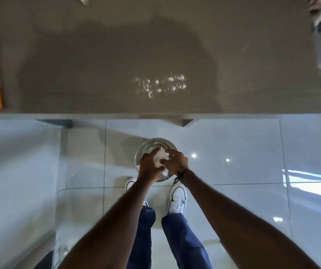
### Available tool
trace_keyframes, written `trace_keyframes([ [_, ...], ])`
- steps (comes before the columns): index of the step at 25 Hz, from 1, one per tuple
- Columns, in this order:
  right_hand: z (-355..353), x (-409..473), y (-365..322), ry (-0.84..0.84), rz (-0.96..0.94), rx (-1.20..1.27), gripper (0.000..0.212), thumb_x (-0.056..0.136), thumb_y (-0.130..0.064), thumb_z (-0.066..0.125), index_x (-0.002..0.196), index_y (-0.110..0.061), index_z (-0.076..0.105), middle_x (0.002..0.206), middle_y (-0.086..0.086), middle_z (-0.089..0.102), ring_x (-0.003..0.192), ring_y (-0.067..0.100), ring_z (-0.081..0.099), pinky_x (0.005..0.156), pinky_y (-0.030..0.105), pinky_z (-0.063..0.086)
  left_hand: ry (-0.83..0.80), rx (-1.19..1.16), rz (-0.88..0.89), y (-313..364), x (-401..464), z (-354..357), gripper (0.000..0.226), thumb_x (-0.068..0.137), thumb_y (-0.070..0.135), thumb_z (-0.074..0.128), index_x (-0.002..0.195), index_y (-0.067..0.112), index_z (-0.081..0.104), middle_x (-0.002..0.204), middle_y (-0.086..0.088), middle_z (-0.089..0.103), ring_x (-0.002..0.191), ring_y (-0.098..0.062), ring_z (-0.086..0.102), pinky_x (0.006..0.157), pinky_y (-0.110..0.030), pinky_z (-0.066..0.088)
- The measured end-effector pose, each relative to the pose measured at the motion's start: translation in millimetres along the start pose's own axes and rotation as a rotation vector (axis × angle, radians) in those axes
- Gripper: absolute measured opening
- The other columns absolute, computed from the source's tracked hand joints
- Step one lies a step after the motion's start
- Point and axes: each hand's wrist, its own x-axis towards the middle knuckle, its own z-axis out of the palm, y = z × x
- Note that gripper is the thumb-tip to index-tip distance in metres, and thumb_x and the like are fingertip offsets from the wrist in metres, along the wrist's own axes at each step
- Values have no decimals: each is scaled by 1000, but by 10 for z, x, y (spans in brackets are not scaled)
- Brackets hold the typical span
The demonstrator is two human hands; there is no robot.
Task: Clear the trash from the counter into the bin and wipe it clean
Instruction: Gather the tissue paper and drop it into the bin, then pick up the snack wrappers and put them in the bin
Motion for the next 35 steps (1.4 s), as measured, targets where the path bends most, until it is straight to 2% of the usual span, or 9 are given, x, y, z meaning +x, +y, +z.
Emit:
trace_keyframes([
  [4,-30,102,165,62,-55,-27,51,80,-21,70,129,-34,66,124,6,73,122,30,62,105,37,50,21,95,-36,-115,10,-7,78,77,11,79,148,20,47,121,-11,73,110,-24,67,93,-20,45],
  [8,-400,-583,-8,66,-65,54,35,77,-22,72,113,-24,75,109,7,78,109,27,70,98,35,56,69,63,-63,422,-608,-484,52,83,12,75,133,14,64,122,-10,74,112,-25,68,97,-28,51],
  [11,-745,-1392,-275,73,-159,40,29,77,-19,67,103,-22,78,106,8,78,99,27,72,84,29,57,174,-37,-60,993,-1255,-940,28,83,8,75,111,6,75,114,-18,74,101,-30,72,89,-31,56],
  [13,-968,-2025,-527,100,-281,-12,27,79,-16,59,97,-22,79,102,7,79,95,29,72,77,26,53,223,-65,-28,1383,-1739,-1342,20,82,3,72,101,4,77,107,-20,75,94,-33,73,87,-41,61],
  [19,-1167,-3058,-1690,31,-634,22,18,81,-10,57,84,-10,75,90,15,78,88,38,73,83,51,60,510,-33,122,2051,-2300,-2568,18,82,1,58,79,-2,75,87,-22,77,86,-38,71,80,-44,57],
  [22,-1078,-3161,-2345,18,-723,29,20,76,-14,58,85,-9,75,85,11,77,84,34,72,81,40,61,631,-102,68,2056,-2236,-3219,17,84,-1,58,84,-5,75,92,-25,76,91,-40,70,82,-46,56],
  [25,-922,-3097,-2876,14,-666,39,8,74,-19,67,80,-16,70,80,0,71,82,19,67,76,23,50,762,-133,-49,1890,-2054,-3762,20,87,3,64,105,0,73,112,-21,73,107,-36,67,93,-42,54],
  [31,-380,-2692,-3628,-8,-488,-34,28,71,-27,80,93,-14,66,93,2,64,96,24,67,84,32,54,678,-10,-294,1584,-1479,-4336,49,85,23,71,124,-1,52,128,-25,58,124,-41,53,102,-48,46],
  [35,-228,-2583,-3916,-98,-349,19,18,69,-23,80,82,-15,70,87,6,70,93,30,73,83,39,61,480,-416,-280,1677,-1229,-4644,35,86,5,73,117,-9,67,118,-30,70,108,-35,68,95,-49,56],
])
